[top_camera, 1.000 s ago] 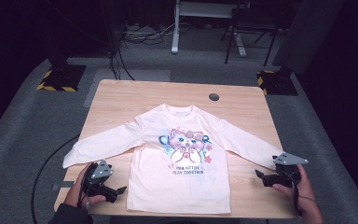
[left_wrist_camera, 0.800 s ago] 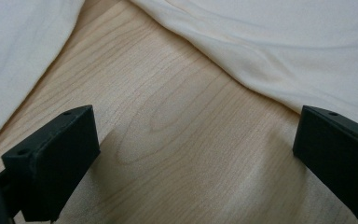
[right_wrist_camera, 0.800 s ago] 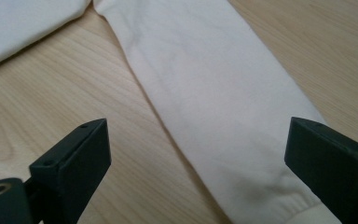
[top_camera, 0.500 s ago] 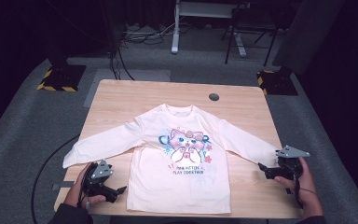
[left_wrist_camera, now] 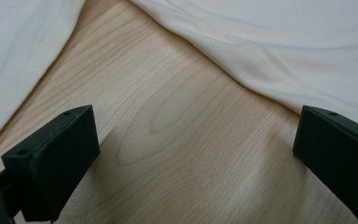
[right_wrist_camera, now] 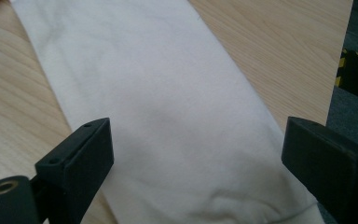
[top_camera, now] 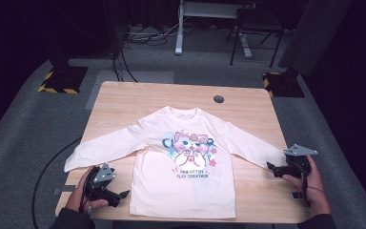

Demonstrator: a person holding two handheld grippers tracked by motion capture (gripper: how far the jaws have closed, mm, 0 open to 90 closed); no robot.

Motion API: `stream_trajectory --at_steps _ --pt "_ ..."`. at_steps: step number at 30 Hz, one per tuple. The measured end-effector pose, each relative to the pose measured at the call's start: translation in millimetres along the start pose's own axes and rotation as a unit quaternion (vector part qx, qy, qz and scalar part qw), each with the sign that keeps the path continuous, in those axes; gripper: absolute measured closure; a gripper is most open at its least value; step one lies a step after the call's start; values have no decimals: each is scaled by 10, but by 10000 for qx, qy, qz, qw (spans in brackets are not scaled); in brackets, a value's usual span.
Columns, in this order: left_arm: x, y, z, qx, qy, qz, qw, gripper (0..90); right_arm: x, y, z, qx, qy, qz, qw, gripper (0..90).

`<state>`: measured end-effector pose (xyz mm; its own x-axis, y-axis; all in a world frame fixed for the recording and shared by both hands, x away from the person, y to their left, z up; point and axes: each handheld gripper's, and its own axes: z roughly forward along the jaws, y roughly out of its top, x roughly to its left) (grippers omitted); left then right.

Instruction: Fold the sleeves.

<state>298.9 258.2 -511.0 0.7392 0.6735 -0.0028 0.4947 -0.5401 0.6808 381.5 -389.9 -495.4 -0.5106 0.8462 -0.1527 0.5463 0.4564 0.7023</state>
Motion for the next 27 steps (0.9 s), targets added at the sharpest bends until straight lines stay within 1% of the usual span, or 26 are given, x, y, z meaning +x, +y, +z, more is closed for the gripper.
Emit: stream_trajectory --at_steps 1,4,5,8,10,13,16,20,23,27 --pt "0 0 0 0 0 1 10000 2 -43 -1 26 -4 19 45 10000 88" --pt "0 0 0 0 0 0 10000 2 -78 -3 52 23 52 54 10000 88" --pt "1 1 0 0 1 1 10000 2 -109 -7 77 78 36 83 9999 88" --pt "0 1 1 -1 0 -1 10000 2 -143 -18 95 69 79 132 9999 88" --pt "0 1 1 -1 0 -1 10000 2 -191 -36 112 59 103 252 9996 87" --pt "0 1 1 -1 0 -1 10000 2 -228 -49 117 47 124 335 9993 85" --pt "0 0 1 -2 -3 -8 10000 2 -253 -65 132 24 225 457 9987 77" --pt "0 0 1 -2 -3 -8 10000 2 -276 -79 144 8 285 527 9982 68" --pt "1 2 4 -6 -1 -9 10000 2 -301 -94 158 13 401 670 9969 59" --pt "0 2 5 -9 0 -15 10000 2 -305 -85 161 48 405 652 9970 58"
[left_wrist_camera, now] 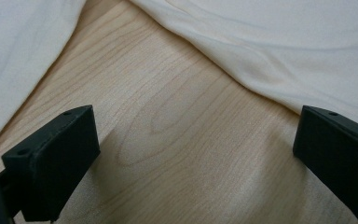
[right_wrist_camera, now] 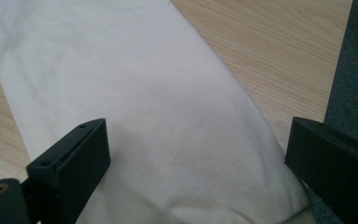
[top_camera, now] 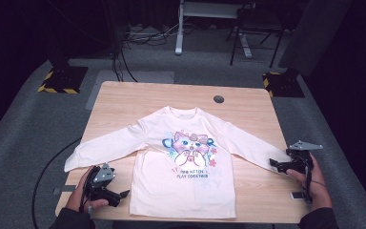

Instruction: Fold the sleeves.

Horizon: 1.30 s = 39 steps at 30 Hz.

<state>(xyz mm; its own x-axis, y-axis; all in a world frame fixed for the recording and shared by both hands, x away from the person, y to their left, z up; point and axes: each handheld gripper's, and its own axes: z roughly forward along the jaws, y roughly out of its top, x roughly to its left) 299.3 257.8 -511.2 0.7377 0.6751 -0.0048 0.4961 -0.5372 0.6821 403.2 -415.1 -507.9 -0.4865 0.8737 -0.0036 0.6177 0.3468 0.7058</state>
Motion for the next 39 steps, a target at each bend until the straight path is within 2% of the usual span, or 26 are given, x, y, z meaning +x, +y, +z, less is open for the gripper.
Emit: stream_trajectory --at_steps 6,7,9,14,19,22,23,24,26,29,31,33,34,37,38,39 --pt "1 0 0 -1 3 3 10000 2 -11 -7 -18 35 -2 12 10000 60" --pt "0 0 0 -2 0 -4 10000 2 -15 -9 -25 26 -37 -16 10000 60" --pt "0 0 0 -2 -1 -2 10000 2 -59 -30 -30 -25 -138 90 9999 55" --pt "0 0 0 1 0 1 10000 2 -120 -62 -10 -59 -1 303 9995 38" --pt "1 0 0 0 2 5 10000 2 -113 -67 -34 -66 -44 283 9996 73" --pt "1 0 0 1 3 7 10000 2 -87 -72 -86 -33 -161 258 9995 148" --pt "1 0 -1 1 3 7 10000 2 -87 -72 -86 -33 -161 258 9995 148" --pt "0 0 0 0 -1 0 10000 2 -44 -58 -113 -9 -78 145 9999 242" --pt "0 0 0 1 0 1 10000 2 -14 -51 -116 15 -34 110 9999 256" --pt "0 0 0 0 0 0 10000 2 33 -20 -125 66 61 26 10000 368" --pt "1 0 -1 2 3 7 10000 2 39 -5 -133 55 74 100 9999 503" --pt "1 0 0 1 2 6 10000 2 49 2 -138 65 118 78 9999 586" --pt "1 0 -1 1 3 7 10000 2 49 2 -138 65 118 78 9999 586" --pt "0 0 0 -1 2 0 10000 2 67 12 -156 -50 196 170 9997 739" --pt "0 0 0 -1 2 0 10000 2 67 12 -156 -50 196 170 9997 739" --pt "1 0 -1 2 3 8 10000 2 87 34 -193 -174 205 210 9994 764"
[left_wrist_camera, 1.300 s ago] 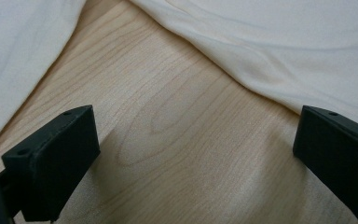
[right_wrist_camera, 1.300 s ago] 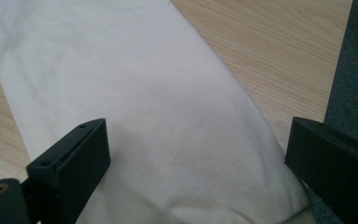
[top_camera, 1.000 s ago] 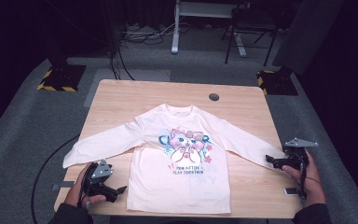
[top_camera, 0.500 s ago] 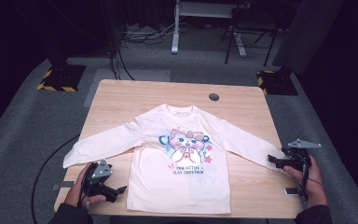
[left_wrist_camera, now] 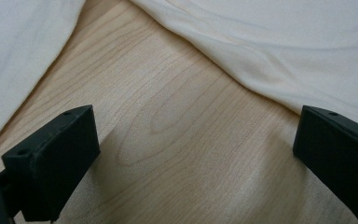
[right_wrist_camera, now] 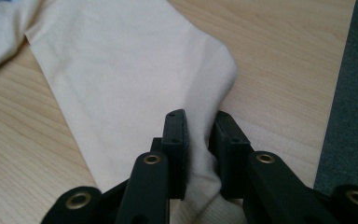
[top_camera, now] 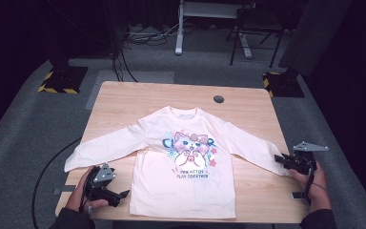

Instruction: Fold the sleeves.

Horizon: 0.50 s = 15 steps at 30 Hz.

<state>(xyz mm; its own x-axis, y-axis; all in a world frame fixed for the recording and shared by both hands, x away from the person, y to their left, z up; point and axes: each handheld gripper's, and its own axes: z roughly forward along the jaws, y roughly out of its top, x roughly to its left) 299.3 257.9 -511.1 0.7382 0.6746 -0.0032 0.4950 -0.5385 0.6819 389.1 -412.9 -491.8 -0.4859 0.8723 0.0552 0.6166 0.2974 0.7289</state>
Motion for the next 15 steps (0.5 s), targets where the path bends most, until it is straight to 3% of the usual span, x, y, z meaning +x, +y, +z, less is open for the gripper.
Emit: stream_trajectory --at_steps 4,6,15 --pt "0 0 0 0 0 0 10000 2 55 50 -55 -145 46 19 9999 773" --pt "0 0 0 0 1 1 10000 2 140 111 -96 -211 135 38 9997 775" --pt "0 0 0 0 2 0 10000 2 443 299 -152 -275 137 -151 9994 782"
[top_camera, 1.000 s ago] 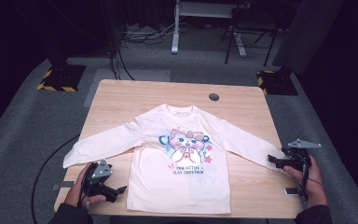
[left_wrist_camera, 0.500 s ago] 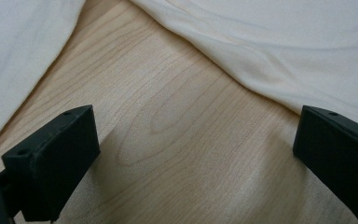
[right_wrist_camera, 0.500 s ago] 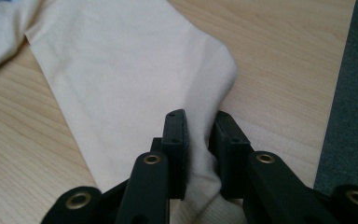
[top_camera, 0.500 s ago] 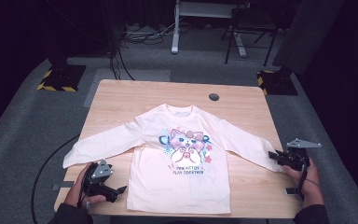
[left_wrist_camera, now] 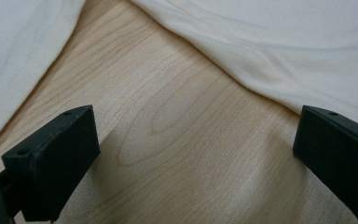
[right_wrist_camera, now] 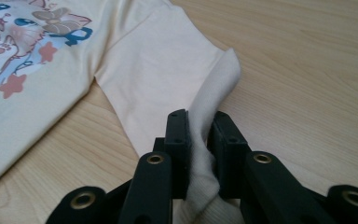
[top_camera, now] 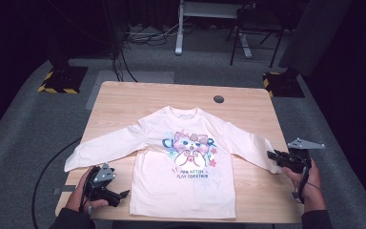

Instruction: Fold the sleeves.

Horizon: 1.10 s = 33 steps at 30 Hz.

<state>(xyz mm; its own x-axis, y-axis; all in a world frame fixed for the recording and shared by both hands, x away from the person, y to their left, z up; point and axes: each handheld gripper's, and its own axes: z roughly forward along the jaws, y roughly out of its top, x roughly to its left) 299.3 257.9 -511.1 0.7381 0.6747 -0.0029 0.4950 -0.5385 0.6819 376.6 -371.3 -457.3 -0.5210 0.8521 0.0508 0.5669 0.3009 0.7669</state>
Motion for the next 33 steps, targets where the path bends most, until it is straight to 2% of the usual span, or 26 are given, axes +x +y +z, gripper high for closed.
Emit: stream_trajectory --at_steps 8,20,25,33 --pt "-1 0 0 -1 -2 -3 10000 2 234 104 -6 -91 125 -90 9998 786" --pt "0 0 0 1 0 1 10000 2 398 124 67 -178 255 -16 9995 786" --pt "-1 0 0 -1 -3 -6 10000 2 510 158 82 -210 254 -130 9994 786" --pt "-1 0 1 -2 -3 -7 10000 2 757 233 134 -307 503 -353 9976 786"
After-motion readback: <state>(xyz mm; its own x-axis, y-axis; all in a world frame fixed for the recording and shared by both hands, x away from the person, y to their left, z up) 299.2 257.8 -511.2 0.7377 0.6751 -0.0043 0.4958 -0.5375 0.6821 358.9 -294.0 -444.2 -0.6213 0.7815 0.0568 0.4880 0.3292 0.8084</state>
